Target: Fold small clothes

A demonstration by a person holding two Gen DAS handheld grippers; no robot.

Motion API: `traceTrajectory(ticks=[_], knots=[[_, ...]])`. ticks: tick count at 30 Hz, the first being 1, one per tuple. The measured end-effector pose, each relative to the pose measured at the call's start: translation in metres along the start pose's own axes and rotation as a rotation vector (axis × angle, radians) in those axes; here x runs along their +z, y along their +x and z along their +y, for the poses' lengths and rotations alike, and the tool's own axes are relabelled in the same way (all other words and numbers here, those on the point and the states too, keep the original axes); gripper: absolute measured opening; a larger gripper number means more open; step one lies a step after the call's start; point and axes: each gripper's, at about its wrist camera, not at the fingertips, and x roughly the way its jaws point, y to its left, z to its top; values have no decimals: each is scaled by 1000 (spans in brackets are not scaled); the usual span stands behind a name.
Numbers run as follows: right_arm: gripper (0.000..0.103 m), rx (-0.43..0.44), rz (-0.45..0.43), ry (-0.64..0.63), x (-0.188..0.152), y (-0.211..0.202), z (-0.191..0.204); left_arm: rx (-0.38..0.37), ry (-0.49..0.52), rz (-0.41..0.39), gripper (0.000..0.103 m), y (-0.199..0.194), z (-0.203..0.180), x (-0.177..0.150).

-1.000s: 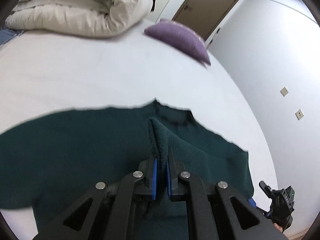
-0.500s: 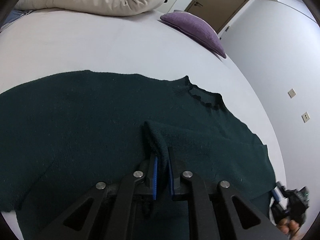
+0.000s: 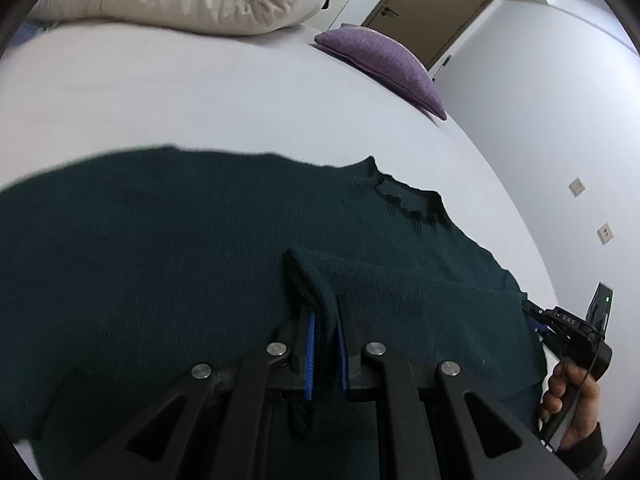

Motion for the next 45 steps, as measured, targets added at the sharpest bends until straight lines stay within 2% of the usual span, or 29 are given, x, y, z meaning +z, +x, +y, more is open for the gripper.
traceTrajectory(ticks=[1, 2, 4, 7, 9, 12, 14, 15, 16, 18, 19, 20, 21, 22, 23, 24, 25, 28, 31, 33, 35, 37, 39, 41, 43, 44, 45], knots=[[12, -36, -18, -48, 2, 4, 3, 16, 25, -7, 12, 0, -4, 1], [9, -66, -34, -71, 4, 5, 4, 27, 38, -11, 12, 0, -6, 1], [6, -67, -39, -55, 5, 4, -3, 41, 46, -34, 12, -1, -7, -2], [5, -84, -58, -74, 4, 6, -1, 51, 46, -65, 13, 3, -4, -6], [3, -78, -81, -72, -3, 4, -4, 45, 38, -60, 15, 9, 0, -5], [3, -22, -75, -7, -1, 12, -17, 33, 37, -40, 16, 11, 0, 0], [7, -13, -61, -17, 1, 9, -17, 30, 45, -15, 21, 1, -4, 1], [10, -12, -59, -20, 1, 5, -15, 38, 46, -15, 37, -7, -5, 1], [14, -26, -59, -15, 0, -3, -13, 49, 51, -48, 61, -27, -8, -1], [15, -33, -133, -20, -9, -38, 1, 64, 56, -112, 81, -60, -6, -6], [26, -22, -213, -72, -20, -62, 15, 62, 47, -153, 84, -82, -2, -9], [51, -30, -264, -129, -32, -79, 31, 53, 28, -188, 84, -107, 9, -14], [67, -38, -300, -183, -44, -91, 45, 50, 3, -209, 84, -127, 23, -18], [89, -34, -338, -238, -58, -104, 61, 54, -38, -231, 84, -147, 41, -24], [94, -8, -399, -304, -80, -121, 79, 61, -81, -247, 84, -162, 59, -30], [94, 6, -428, -342, -95, -131, 92, 69, -133, -261, 84, -176, 78, -36], [95, 17, -432, -367, -106, -136, 102, 73, -237, -286, 84, -198, 114, -48], [95, 113, -377, -410, -140, -146, 132, 97, -465, -342, 82, -242, 190, -81], [95, 212, -303, -402, -167, -148, 157, 115, -657, -407, 82, -275, 246, -115], [95, 275, -233, -396, -185, -145, 173, 127, -802, -467, 82, -296, 279, -138], [95, 346, -147, -353, -199, -138, 183, 105, -929, -501, 82, -303, 306, -155], [95, 386, -90, -304, -206, -131, 187, 70, -992, -517, 81, -298, 320, -160], [92, 393, -53, -265, -216, -124, 190, 86, -970, -529, 79, -295, 324, -150], [87, 406, -23, -238, -224, -118, 190, 89, -965, -529, 67, -286, 332, -135], [84, 414, -9, -219, -228, -115, 188, 64, -994, -499, 20, -278, 348, -125], [83, 415, -7, -211, -228, -115, 186, 60, -1006, -477, 11, -273, 350, -122], [82, 415, -11, -203, -228, -117, 182, 62, -999, -469, 8, -273, 349, -119]])
